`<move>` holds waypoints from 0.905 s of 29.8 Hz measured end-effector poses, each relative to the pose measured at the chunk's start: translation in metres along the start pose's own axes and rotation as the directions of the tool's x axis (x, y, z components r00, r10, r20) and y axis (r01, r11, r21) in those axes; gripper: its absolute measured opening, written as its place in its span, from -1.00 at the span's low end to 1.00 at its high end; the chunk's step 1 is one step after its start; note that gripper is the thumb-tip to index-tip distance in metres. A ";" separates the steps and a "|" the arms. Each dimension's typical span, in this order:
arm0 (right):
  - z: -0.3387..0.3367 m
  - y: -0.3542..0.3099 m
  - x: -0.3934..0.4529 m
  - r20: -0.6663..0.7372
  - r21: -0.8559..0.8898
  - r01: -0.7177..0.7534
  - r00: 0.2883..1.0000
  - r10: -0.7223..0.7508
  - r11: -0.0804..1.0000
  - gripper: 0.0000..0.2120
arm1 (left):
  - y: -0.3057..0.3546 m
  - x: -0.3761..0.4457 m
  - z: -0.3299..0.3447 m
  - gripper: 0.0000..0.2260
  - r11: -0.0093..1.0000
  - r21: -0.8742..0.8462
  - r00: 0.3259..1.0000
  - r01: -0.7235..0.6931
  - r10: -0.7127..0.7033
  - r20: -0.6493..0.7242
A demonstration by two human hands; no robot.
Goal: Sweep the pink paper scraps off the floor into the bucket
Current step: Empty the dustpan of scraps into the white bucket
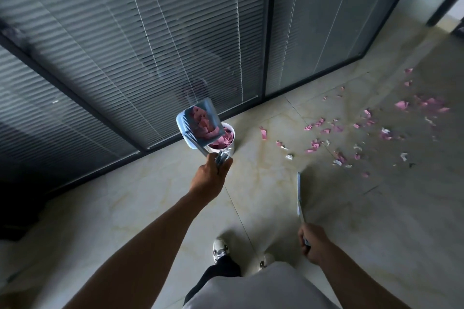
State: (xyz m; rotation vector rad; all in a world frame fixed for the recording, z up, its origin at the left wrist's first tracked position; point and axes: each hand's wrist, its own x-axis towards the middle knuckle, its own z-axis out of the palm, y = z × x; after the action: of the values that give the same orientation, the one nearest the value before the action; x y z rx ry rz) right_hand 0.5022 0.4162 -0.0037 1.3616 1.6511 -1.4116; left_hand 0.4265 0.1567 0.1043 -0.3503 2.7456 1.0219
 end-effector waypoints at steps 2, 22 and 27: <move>-0.004 -0.001 0.000 0.006 0.018 -0.008 1.000 0.008 1.000 -0.74 | -0.001 0.005 0.007 -0.58 0.998 0.060 1.000 0.000 -0.001 0.024; -0.010 -0.007 -0.003 0.017 0.039 -0.042 0.999 0.041 0.998 -0.79 | -0.021 0.015 0.038 -0.55 0.835 0.512 0.972 -0.201 0.107 0.207; -0.010 -0.006 -0.001 0.005 0.044 -0.041 0.999 0.041 0.998 -0.81 | -0.027 0.016 0.040 -0.55 0.827 0.516 0.965 -0.223 0.110 0.240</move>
State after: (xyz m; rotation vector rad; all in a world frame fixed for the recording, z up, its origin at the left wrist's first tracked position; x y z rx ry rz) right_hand 0.4989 0.4257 0.0016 1.4078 1.5895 -1.4337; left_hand 0.4226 0.1612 0.0539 0.0849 2.7538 0.2473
